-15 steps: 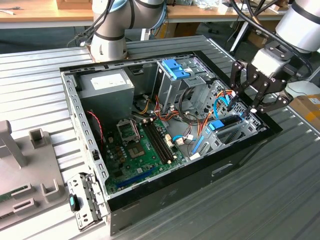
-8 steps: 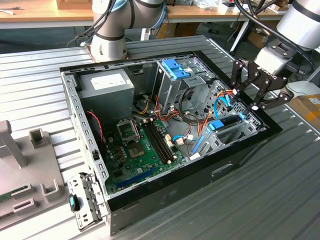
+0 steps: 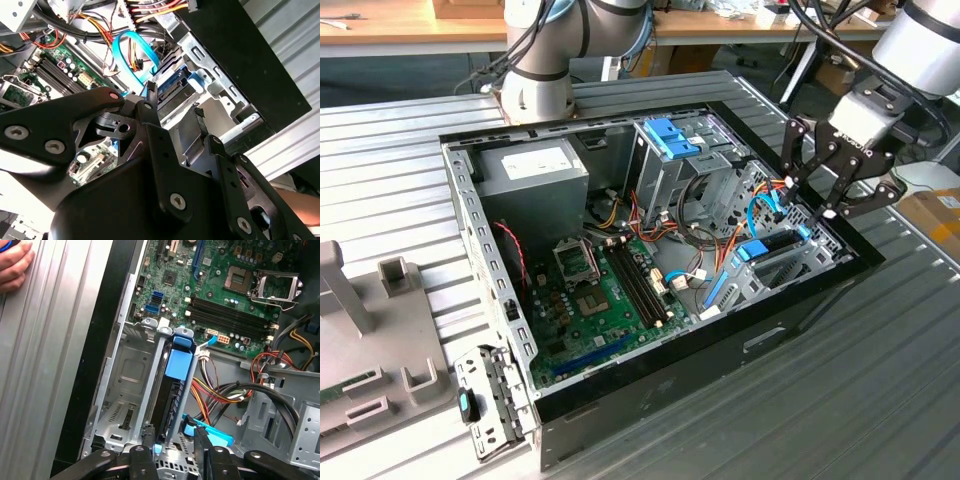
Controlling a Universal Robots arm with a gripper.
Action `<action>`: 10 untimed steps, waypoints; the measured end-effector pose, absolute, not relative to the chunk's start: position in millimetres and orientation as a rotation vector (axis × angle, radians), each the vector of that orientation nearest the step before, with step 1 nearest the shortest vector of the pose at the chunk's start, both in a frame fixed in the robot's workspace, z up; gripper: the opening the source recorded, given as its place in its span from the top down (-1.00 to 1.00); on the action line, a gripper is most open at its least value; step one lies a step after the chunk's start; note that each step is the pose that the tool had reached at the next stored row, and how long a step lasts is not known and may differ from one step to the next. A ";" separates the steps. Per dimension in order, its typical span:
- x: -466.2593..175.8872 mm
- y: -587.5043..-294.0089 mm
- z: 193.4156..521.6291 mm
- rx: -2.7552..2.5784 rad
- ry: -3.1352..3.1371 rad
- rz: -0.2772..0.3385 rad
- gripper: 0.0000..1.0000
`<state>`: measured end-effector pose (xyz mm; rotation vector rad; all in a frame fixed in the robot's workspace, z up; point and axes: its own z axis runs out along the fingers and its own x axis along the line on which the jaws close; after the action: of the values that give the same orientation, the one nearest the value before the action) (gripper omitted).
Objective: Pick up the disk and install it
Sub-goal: 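Insert the first disk wire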
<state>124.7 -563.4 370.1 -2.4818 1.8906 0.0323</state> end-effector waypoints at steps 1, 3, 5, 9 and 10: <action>124.8 -563.1 370.1 -2.491 1.879 0.032 0.11; 125.1 -562.5 370.0 -2.513 1.850 0.033 0.11; 126.1 -561.3 370.1 -2.537 1.817 0.033 0.11; 131.1 -559.5 370.1 -2.560 1.785 0.034 0.11; 131.8 -559.3 370.1 -2.563 1.781 0.034 0.11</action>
<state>131.8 -559.3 370.1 -2.5625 1.7813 0.0337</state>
